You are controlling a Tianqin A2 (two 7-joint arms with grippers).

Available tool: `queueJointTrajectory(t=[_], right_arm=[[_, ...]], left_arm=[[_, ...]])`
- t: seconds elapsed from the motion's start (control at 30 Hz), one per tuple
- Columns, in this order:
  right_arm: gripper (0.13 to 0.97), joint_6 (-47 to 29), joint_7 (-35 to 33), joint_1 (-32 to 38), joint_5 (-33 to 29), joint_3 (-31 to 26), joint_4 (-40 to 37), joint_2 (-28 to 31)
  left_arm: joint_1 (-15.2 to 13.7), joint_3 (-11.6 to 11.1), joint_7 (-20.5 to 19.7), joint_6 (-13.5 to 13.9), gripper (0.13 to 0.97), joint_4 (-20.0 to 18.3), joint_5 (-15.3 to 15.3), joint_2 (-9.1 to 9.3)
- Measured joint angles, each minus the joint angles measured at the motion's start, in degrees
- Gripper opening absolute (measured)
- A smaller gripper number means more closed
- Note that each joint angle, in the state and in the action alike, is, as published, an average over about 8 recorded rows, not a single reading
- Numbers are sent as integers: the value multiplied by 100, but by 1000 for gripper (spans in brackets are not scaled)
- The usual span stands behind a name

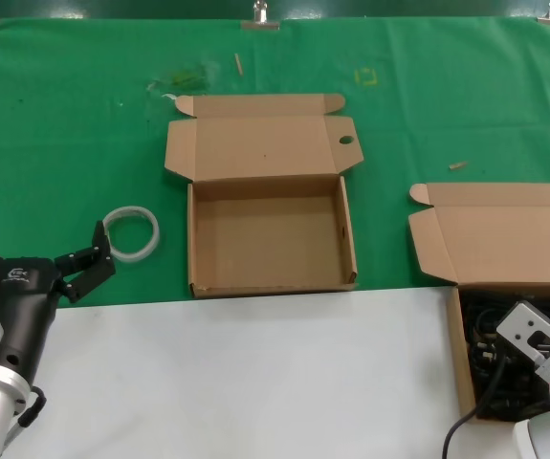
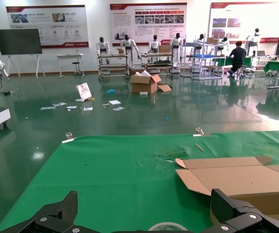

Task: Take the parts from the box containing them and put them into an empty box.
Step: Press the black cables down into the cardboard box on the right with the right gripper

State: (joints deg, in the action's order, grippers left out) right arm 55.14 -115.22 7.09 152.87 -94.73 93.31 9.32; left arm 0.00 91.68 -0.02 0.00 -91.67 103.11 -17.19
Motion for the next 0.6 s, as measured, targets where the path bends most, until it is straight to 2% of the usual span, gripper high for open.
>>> queueJointTrajectory(t=[0.13, 0.43, 0.6], right_arm=[[947, -86, 31, 4, -55, -3, -64, 0], [864, -198, 95, 53, -193, -46, -193, 0], [771, -231, 131, 93, -211, -65, -248, 0]], left_arm=[[0, 0, 0, 0, 966, 0, 0, 0], [0, 0, 0, 0, 966, 0, 0, 0], [0, 0, 0, 0, 966, 0, 0, 0]])
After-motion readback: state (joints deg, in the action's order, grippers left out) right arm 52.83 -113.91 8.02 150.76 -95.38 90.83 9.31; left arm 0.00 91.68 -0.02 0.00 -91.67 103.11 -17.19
